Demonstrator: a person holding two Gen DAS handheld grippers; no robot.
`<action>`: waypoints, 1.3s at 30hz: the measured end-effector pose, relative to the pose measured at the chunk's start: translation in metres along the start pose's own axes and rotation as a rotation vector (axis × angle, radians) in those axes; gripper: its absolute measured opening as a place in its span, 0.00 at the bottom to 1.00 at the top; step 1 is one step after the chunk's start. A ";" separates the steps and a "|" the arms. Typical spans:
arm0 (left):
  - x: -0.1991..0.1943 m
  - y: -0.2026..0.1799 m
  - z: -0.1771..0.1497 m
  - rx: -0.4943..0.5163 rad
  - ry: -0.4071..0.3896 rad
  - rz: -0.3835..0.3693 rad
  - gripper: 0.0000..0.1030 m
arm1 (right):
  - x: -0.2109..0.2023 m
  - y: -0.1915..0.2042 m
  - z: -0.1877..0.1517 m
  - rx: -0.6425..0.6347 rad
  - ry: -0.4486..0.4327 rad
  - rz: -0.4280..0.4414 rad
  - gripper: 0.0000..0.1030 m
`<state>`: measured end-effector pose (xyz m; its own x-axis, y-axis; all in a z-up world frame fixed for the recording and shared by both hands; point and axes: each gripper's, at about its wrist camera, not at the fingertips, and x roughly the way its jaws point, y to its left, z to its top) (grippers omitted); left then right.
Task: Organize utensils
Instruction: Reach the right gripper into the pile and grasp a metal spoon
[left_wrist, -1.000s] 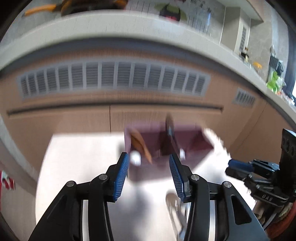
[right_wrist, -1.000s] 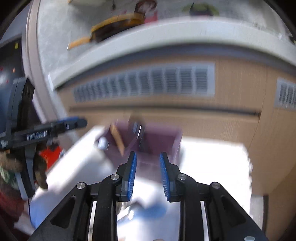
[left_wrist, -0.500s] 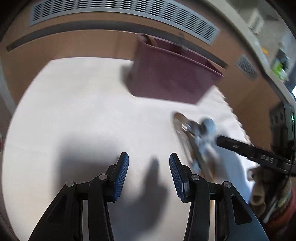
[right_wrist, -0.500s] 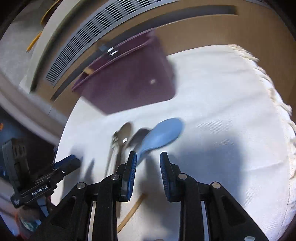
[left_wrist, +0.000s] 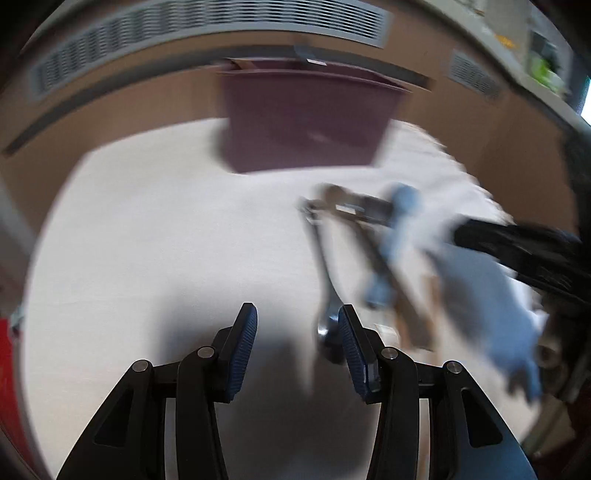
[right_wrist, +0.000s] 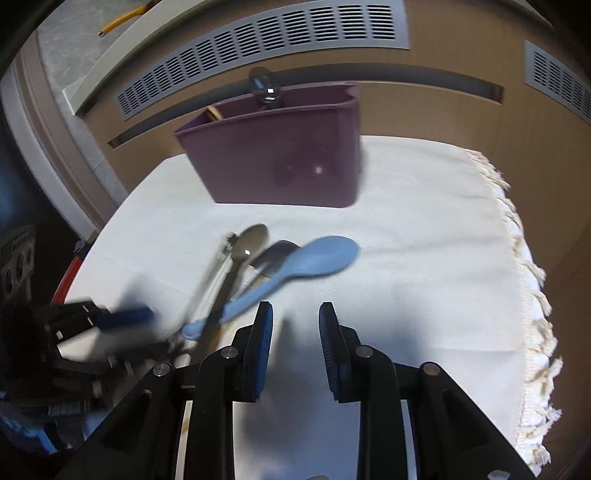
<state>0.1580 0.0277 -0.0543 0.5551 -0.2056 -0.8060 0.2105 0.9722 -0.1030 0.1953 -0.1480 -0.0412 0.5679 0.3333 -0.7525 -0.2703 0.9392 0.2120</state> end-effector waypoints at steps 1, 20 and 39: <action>-0.001 0.010 0.002 -0.028 -0.003 0.020 0.46 | -0.001 -0.002 -0.001 0.005 -0.002 -0.004 0.24; -0.019 0.017 -0.021 -0.091 -0.014 -0.018 0.46 | 0.085 0.072 0.054 -0.183 0.076 -0.084 0.25; -0.027 0.025 -0.009 -0.143 -0.021 -0.002 0.46 | 0.130 0.093 0.092 -0.179 0.129 -0.090 0.44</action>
<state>0.1409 0.0589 -0.0404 0.5718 -0.2087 -0.7934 0.0957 0.9775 -0.1881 0.3152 -0.0093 -0.0620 0.4946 0.2249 -0.8395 -0.3629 0.9311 0.0357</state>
